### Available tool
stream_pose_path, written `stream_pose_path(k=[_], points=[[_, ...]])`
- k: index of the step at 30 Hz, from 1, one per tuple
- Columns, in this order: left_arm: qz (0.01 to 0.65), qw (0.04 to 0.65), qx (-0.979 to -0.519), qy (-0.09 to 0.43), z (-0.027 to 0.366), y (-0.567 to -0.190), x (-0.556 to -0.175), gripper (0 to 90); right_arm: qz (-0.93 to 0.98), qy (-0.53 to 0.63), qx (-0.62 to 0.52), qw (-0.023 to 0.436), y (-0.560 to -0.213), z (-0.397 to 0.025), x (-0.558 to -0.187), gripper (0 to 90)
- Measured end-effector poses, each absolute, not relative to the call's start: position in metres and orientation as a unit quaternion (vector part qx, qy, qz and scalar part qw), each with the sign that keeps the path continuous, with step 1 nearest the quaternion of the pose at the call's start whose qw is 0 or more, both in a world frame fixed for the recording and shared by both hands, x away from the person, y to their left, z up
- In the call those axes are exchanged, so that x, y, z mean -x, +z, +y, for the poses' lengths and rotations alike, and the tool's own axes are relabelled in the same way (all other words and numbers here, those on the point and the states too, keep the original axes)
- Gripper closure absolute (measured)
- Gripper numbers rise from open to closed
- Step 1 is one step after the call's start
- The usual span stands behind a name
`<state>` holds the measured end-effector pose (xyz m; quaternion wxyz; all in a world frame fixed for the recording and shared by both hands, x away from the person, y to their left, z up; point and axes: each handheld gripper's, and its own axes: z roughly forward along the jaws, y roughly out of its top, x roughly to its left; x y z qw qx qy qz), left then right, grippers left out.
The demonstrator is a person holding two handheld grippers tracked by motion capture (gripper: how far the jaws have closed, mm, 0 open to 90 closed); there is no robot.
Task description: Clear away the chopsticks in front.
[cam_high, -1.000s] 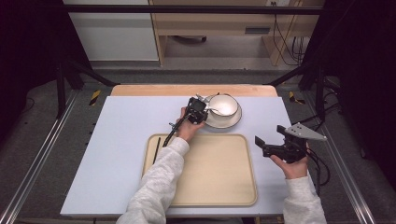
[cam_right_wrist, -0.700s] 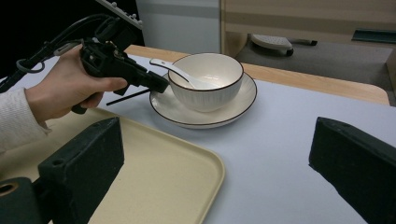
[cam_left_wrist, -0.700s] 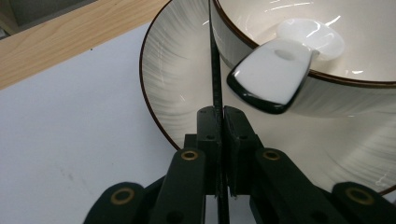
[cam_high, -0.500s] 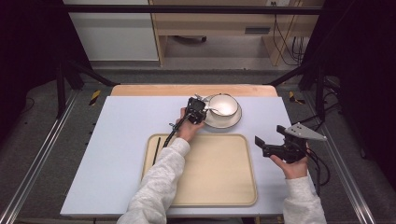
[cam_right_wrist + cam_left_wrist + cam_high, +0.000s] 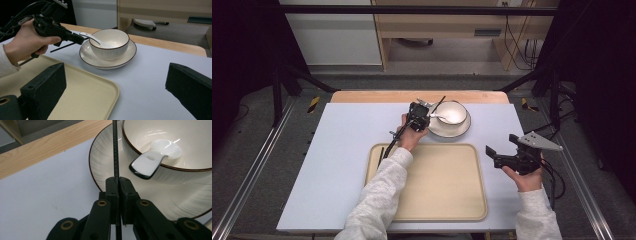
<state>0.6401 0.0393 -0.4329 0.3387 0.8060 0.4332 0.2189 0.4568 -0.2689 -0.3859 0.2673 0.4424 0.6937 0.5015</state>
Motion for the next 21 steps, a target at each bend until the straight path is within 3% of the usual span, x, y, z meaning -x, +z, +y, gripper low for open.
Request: stream_pose_path(k=[21], points=[[0.483,0.368,-0.753,0.255,0.114,-0.410,-0.578,86.0,0.696,0.495,-0.444,0.271,-0.387,-0.267,-0.457,3.2]])
